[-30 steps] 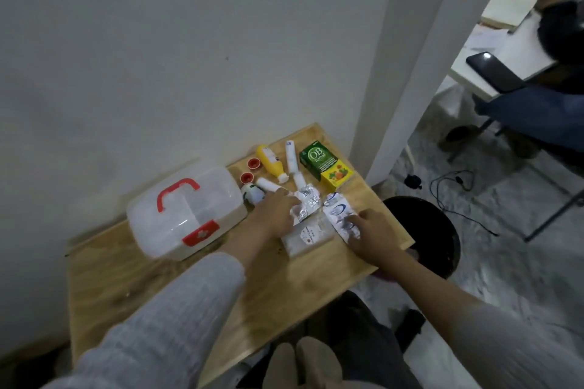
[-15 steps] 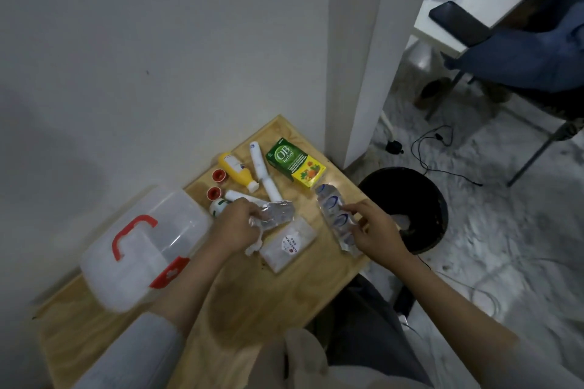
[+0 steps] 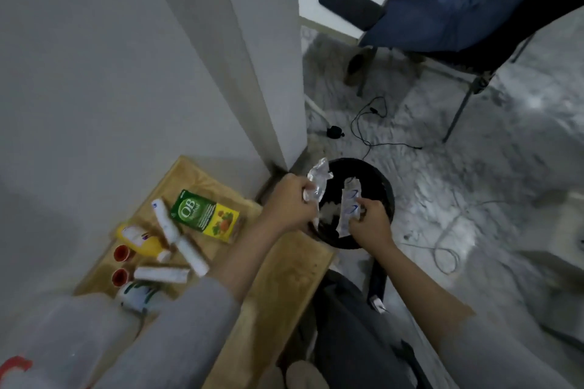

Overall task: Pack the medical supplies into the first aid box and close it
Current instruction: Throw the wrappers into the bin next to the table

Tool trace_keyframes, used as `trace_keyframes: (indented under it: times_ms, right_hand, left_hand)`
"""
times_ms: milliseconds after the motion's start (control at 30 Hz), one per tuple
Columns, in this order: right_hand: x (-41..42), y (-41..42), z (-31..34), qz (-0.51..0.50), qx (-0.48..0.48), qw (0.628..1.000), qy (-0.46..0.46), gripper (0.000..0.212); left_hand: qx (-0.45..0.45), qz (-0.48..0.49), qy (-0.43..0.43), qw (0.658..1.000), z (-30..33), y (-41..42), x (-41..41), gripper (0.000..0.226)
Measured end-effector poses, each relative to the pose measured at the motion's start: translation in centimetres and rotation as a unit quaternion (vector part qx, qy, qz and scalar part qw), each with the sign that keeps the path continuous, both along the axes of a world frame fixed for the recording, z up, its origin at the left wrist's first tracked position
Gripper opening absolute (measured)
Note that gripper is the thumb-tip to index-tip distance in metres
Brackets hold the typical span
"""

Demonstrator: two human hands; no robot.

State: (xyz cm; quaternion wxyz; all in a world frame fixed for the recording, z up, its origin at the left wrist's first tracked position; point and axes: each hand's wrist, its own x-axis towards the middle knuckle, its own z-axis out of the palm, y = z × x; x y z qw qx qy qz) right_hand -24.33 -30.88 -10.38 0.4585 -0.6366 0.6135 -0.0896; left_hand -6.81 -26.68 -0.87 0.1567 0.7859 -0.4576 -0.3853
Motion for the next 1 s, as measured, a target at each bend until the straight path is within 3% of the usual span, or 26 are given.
trace_keyframes:
  times_ms: [67, 167, 233, 367, 467, 600, 767, 867, 1000]
  right_hand:
    - [-0.2, -1.4, -2.3, -0.017, 0.025, 0.999, 0.02, 0.016]
    - [-0.4, -2.8, -5.3, 0.023, 0.071, 0.996, 0.054, 0.012]
    - [-1.0, -3.2, -7.0, 0.011, 0.108, 0.992, 0.056, 0.032]
    - [-2.3, -3.2, -7.9, 0.001, 0.109, 0.993, 0.05, 0.031]
    - [-2.8, -2.6, -6.8, -0.016, 0.086, 0.996, 0.029, 0.031]
    - [-1.2, -0.6, -2.6, -0.035, 0.022, 0.999, -0.03, 0.038]
    - [3.2, 3.7, 2.7, 0.054, -0.069, 0.991, -0.102, 0.041]
    - [6.2, 7.4, 5.8, 0.123, -0.159, 0.968, -0.15, 0.038]
    - [9.9, 13.5, 8.8, 0.246, -0.244, 0.91, -0.229, 0.037]
  left_hand:
    - [0.052, -0.058, -0.004, 0.997, -3.3, -2.9, -1.8, 0.023]
    - [0.137, -0.135, 0.006, 0.981, -6.6, -5.7, -4.1, 0.007]
    - [0.202, -0.173, 0.014, 0.964, -8.0, -6.4, -5.2, 0.029]
    - [0.238, -0.149, 0.016, 0.96, -10.3, -5.8, -5.8, 0.053]
    - [0.189, -0.125, -0.005, 0.974, -10.3, -4.3, -5.9, 0.061]
    - [0.041, -0.057, -0.004, 0.998, -7.2, -0.5, -5.1, 0.063]
    - [-0.089, 0.044, -0.043, 0.994, -1.8, 7.4, -2.6, 0.06]
    - [-0.152, 0.106, -0.082, 0.979, 1.0, 13.5, -0.7, 0.059]
    - [-0.211, 0.209, -0.12, 0.947, 4.2, 22.4, 0.7, 0.059]
